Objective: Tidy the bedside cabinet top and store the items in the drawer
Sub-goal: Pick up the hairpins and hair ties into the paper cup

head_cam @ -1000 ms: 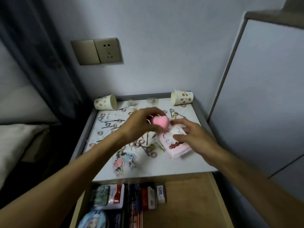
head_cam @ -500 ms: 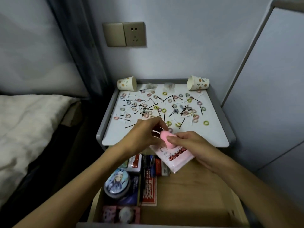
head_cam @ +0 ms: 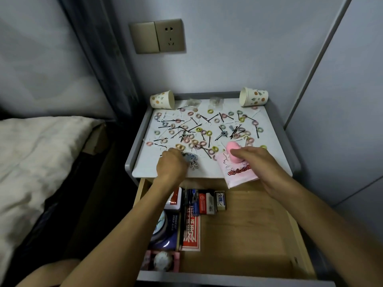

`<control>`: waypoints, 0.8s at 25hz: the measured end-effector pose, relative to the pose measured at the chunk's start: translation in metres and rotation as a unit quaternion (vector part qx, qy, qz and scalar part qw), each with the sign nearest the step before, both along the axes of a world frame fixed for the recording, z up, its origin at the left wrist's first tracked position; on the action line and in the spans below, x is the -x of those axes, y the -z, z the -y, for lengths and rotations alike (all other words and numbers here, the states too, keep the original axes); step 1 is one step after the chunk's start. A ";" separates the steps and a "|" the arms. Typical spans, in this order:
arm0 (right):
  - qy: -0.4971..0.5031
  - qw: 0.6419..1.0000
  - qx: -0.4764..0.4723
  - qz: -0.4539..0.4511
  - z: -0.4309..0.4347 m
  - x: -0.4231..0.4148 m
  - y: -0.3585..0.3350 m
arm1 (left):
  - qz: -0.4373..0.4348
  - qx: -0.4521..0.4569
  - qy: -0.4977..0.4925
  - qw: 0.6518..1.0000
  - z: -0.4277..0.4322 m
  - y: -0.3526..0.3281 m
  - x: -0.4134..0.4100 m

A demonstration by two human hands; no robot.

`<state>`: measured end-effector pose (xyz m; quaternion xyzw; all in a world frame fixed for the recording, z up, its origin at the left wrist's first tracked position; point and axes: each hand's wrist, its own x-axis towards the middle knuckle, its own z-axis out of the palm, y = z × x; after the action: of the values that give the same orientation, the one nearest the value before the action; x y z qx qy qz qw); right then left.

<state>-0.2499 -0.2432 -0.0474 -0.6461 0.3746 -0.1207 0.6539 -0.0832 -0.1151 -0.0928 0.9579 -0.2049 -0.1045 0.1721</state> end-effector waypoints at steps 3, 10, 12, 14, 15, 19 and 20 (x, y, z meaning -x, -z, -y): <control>0.003 1.000 0.004 0.002 0.004 0.003 -0.001 | -0.048 0.010 0.000 0.999 0.003 -0.003 -0.009; 0.016 1.000 0.002 0.010 0.015 0.011 -0.004 | -0.234 0.238 -0.143 0.932 0.007 -0.007 -0.029; 0.020 1.000 -0.002 0.012 0.017 0.013 -0.004 | -0.207 0.223 -0.134 0.943 0.014 -0.007 -0.021; 0.025 1.000 -0.006 0.013 0.019 0.014 -0.004 | -0.149 0.165 -0.110 0.969 0.021 -0.007 -0.011; 0.026 1.000 -0.009 0.015 0.019 0.014 -0.004 | -0.129 0.140 -0.096 0.977 0.024 -0.007 -0.006; 0.024 0.999 -0.014 0.020 0.021 0.017 -0.004 | -0.092 0.078 -0.059 0.991 0.035 -0.007 0.002; 0.023 0.999 -0.015 0.019 0.021 0.017 -0.005 | -0.086 0.072 -0.055 0.992 0.037 -0.006 0.003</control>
<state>-0.2671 -0.2640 -0.0427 -0.6249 0.3787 -0.1421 0.6678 -0.0862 -0.1522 -0.0868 0.9402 -0.1436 -0.1623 0.2628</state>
